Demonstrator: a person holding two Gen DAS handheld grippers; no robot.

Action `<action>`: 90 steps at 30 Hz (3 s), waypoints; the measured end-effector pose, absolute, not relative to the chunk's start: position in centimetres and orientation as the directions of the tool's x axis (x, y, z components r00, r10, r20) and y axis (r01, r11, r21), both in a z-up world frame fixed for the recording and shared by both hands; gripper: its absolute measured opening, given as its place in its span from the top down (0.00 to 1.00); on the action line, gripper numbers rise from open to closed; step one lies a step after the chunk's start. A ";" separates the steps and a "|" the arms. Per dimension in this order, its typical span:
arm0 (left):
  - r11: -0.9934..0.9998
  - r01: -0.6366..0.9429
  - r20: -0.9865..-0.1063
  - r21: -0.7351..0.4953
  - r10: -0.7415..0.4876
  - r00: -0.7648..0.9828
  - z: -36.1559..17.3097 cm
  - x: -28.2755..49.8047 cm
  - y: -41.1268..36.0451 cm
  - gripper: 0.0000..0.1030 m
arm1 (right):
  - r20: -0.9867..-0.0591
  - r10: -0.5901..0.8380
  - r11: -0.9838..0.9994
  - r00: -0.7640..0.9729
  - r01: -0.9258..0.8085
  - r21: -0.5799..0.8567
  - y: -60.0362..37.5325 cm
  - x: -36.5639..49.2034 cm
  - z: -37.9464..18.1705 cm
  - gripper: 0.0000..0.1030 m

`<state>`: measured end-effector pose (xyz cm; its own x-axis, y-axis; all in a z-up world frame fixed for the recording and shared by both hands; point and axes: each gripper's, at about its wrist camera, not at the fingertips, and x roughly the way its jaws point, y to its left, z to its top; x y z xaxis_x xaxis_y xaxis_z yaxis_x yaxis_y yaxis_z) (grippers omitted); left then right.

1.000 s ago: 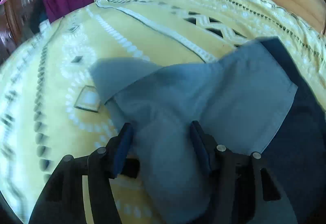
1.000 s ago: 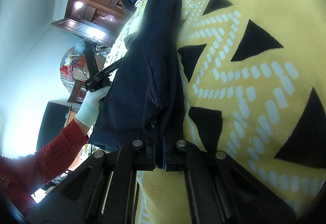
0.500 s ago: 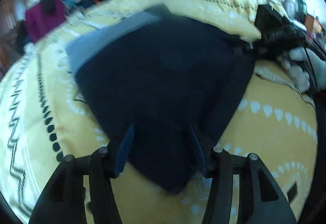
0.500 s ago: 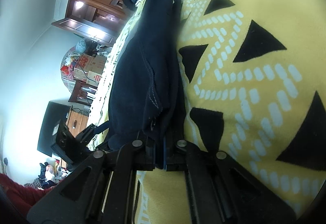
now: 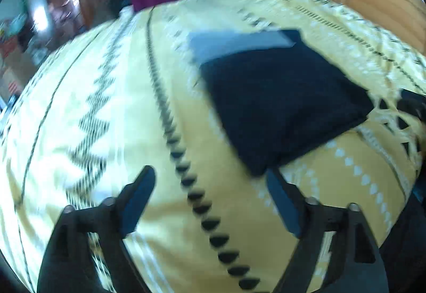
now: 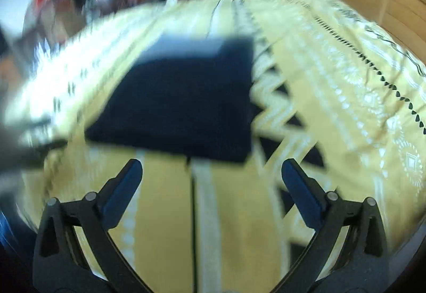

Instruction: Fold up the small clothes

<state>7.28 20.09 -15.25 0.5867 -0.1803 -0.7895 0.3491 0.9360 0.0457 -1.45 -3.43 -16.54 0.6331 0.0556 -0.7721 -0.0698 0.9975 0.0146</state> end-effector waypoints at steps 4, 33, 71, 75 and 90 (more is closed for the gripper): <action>0.955 0.295 -0.870 0.017 -0.132 0.476 -19.6 7.0 20.0 0.08 | -0.844 0.019 0.993 0.536 -0.108 -0.045 -1.2 -1.4 -20.4 0.00; 0.986 0.166 -0.861 -0.008 -0.091 0.501 -21.5 9.2 19.2 0.00 | -0.869 0.023 0.994 0.494 0.080 0.072 -1.6 1.2 -22.5 0.00; 0.981 0.184 -0.469 0.069 -0.131 0.873 7.4 -0.2 15.0 0.00 | -0.649 -0.049 0.994 0.759 0.097 0.039 0.9 -4.4 2.5 0.00; 0.980 0.184 -0.473 0.078 -0.126 0.872 7.5 -0.3 15.0 0.00 | -0.648 -0.057 0.994 0.760 0.103 0.034 1.0 -4.5 2.4 0.00; 0.970 0.210 -0.469 0.122 -0.130 0.873 7.6 -0.8 13.9 0.00 | -0.660 -0.041 0.995 0.750 0.092 0.042 0.4 -4.4 2.1 0.01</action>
<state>-0.79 13.93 7.56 0.8734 -0.1299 -0.4693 0.2099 0.9701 0.1221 -4.44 0.42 2.10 0.7501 -0.0412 -0.6600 0.0920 0.9949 0.0424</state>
